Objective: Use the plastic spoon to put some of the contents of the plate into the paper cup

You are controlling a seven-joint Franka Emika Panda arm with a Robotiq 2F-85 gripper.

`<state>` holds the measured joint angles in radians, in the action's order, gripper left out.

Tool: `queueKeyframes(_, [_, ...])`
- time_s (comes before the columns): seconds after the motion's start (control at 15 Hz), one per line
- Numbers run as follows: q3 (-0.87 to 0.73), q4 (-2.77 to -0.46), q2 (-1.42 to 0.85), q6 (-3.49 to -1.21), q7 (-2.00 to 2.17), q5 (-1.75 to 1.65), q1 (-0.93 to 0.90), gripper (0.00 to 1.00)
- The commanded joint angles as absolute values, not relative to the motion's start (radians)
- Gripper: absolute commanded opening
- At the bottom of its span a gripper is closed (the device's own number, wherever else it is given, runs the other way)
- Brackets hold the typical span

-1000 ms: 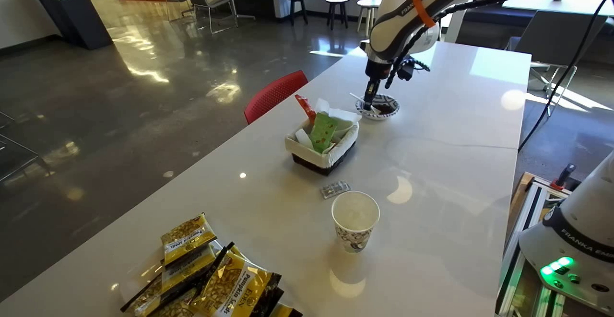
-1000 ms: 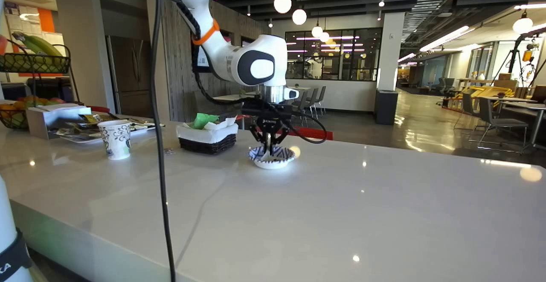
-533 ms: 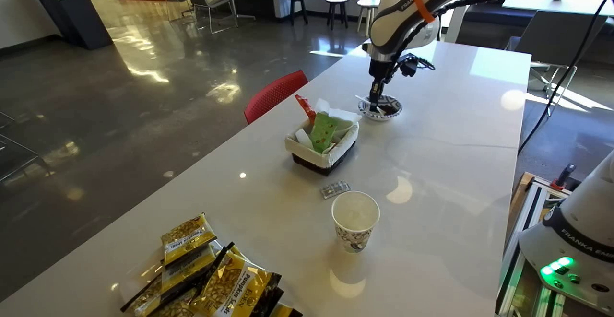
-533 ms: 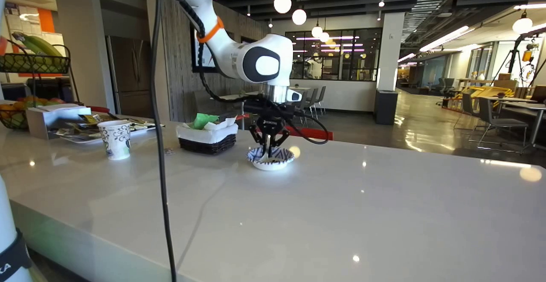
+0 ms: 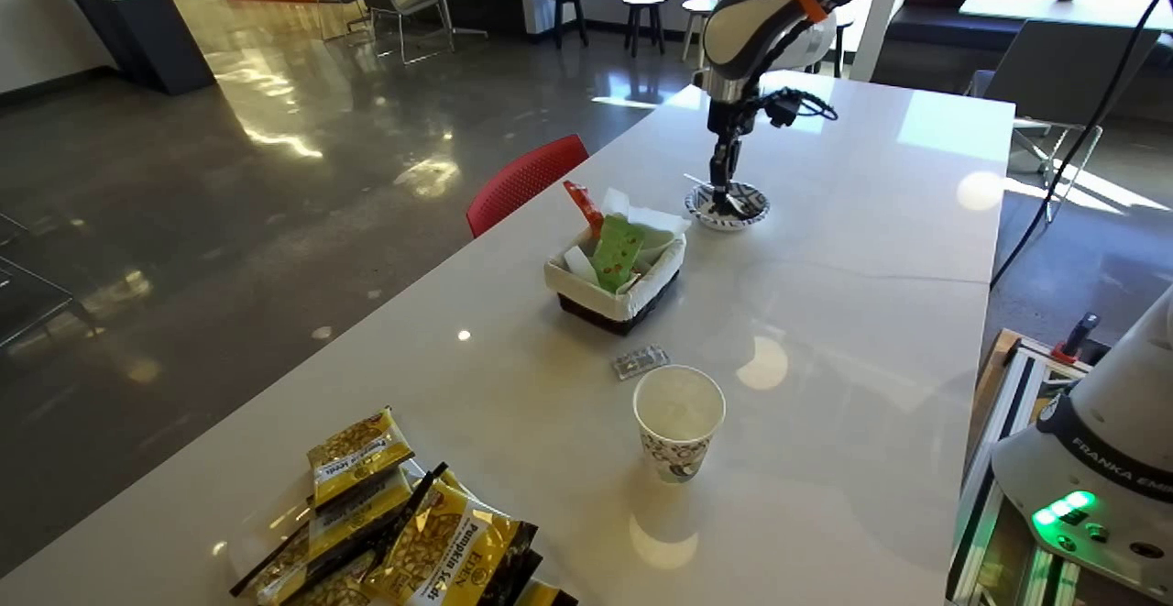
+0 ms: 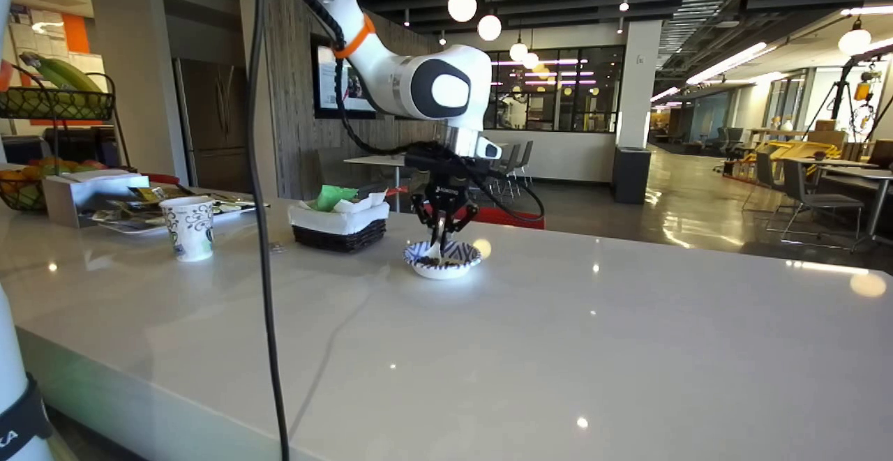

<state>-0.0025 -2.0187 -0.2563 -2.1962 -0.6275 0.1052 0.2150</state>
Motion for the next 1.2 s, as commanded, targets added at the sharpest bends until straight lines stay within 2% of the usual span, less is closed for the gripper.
queueKeyframes(0.0, [-0.029,-1.959,-0.263,-2.081,-0.562,0.068,0.190,0.04])
queueKeyframes(0.6, [-0.042,-1.843,-0.295,-1.860,-0.479,0.073,0.191,0.04])
queueKeyframes(1.13, [-0.043,-1.794,-0.268,-1.732,-0.217,0.020,0.127,0.04])
